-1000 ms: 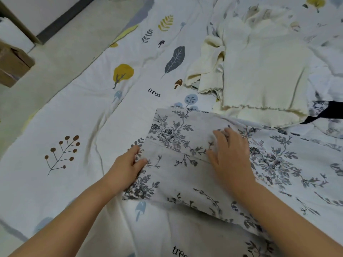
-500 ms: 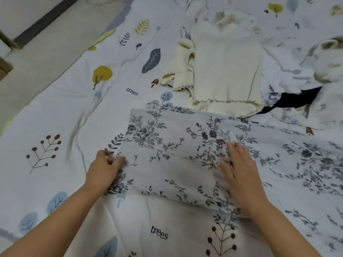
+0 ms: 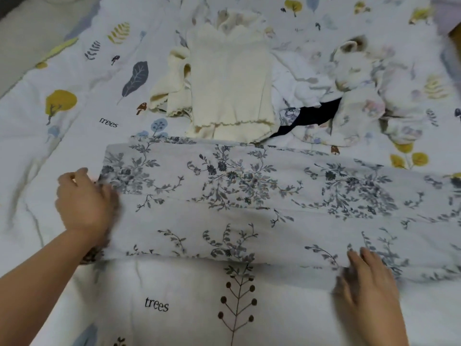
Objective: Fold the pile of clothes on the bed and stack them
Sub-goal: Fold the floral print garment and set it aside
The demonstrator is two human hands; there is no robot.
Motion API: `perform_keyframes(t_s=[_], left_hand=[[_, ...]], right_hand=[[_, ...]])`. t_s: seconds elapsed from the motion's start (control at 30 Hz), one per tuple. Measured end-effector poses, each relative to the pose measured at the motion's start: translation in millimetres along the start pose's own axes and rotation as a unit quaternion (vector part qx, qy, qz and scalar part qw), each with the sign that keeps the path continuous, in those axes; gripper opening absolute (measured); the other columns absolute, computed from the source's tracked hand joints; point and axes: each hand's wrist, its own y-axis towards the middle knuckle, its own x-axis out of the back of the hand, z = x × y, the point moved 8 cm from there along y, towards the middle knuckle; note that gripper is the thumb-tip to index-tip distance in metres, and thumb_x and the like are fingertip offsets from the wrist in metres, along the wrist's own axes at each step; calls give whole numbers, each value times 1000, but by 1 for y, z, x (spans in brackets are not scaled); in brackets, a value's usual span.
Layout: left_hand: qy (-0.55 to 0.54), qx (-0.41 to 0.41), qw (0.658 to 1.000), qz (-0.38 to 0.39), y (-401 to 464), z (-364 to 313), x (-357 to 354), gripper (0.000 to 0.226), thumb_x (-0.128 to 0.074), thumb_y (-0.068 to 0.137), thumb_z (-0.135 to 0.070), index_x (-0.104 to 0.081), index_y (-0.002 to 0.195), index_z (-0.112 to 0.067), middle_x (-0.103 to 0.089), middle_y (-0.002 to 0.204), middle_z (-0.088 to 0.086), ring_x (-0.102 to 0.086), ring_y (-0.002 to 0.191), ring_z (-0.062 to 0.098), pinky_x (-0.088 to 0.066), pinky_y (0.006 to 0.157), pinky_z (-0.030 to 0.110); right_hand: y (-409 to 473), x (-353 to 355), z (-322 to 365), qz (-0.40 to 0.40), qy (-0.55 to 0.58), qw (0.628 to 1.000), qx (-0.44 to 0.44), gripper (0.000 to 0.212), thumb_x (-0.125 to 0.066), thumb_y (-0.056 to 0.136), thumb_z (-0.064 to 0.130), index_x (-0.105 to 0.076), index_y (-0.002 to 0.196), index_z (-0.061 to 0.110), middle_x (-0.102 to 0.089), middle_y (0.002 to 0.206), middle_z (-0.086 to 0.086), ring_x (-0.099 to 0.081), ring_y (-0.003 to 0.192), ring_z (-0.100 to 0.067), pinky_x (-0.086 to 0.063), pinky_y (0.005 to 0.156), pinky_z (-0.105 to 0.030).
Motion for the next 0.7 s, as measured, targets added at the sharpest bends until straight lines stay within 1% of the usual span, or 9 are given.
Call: perform_keyframes(t_s=[0.1,0.17,0.23,0.33,0.4,0.47,0.53,0.6,0.7], left_hand=[[15,-131,990,60,-42,-49,-14,58,-39,87,-35,-44,132,1,-35,139,33,-36,126,49,-29,102,60],[43,-201,967,152,-78,-76,-40,69,-21,88,-51,-26,146,-14,-15,154,18,-13,143,35,-6,112,54],[86,-215,943,237,-104,-67,-71,81,5,78,-69,3,148,-28,12,157,3,14,144,24,9,111,52],[149,-186,924,300,-111,-28,-99,100,33,53,-79,24,141,-31,34,148,-6,30,136,15,13,111,54],[164,-181,920,307,-109,-28,-100,100,31,54,-78,25,141,-29,36,145,-6,29,137,17,13,111,55],[152,-193,928,282,-109,-48,-90,93,19,62,-75,19,143,-28,32,147,-3,25,140,21,14,110,52],[102,-197,948,230,-105,-79,-76,84,11,71,-72,14,143,-28,26,150,1,25,139,22,20,108,47],[83,-198,955,204,-98,-106,-74,77,9,74,-70,18,140,-32,28,149,-1,29,136,20,23,106,46],[113,-199,950,212,-89,-111,-101,77,15,70,-71,24,137,-36,30,149,-1,30,137,23,22,106,50]], right_hand=[[9,-1,-6,4,-22,1000,-9,60,-34,77,43,-55,121,8,-51,130,-25,-43,122,-45,-38,91,-61],[13,-1,-9,4,-48,999,11,57,-27,88,46,-59,119,10,-57,124,-22,-46,118,-44,-35,92,-58],[15,-2,-17,8,-69,997,35,70,-12,98,47,-69,108,8,-67,110,-20,-58,107,-43,-30,98,-53],[3,-2,-22,10,-72,995,62,68,-15,99,38,-74,92,6,-72,94,-17,-66,93,-39,-15,114,-37],[-3,-9,-22,32,-54,996,67,64,-19,96,36,-75,87,8,-73,92,-14,-64,95,-33,-30,104,-50],[3,4,-13,6,-4,999,37,52,-32,83,40,-75,92,12,-72,100,-12,-65,100,-32,-38,95,-54],[24,24,14,-25,58,998,24,60,-27,83,46,-63,121,17,-58,130,-9,-51,124,-32,-27,107,-50],[53,31,46,-35,79,996,20,72,-12,84,56,-29,146,21,-22,154,-4,-15,144,-25,-5,114,-43],[92,0,78,8,47,998,48,78,3,79,65,6,148,28,13,156,-1,16,143,-24,12,110,-47]])
